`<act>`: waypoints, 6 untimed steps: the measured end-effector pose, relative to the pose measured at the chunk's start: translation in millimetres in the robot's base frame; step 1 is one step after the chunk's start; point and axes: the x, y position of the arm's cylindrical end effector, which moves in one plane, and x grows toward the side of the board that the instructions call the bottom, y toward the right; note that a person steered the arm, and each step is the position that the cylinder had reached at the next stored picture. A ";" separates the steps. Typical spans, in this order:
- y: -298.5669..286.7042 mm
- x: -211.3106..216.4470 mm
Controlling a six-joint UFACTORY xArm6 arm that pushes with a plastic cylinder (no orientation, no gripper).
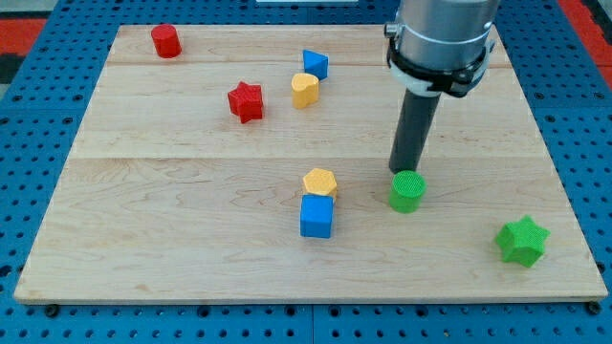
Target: Push the green circle to top left of the green star
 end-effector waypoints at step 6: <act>62.0 50.3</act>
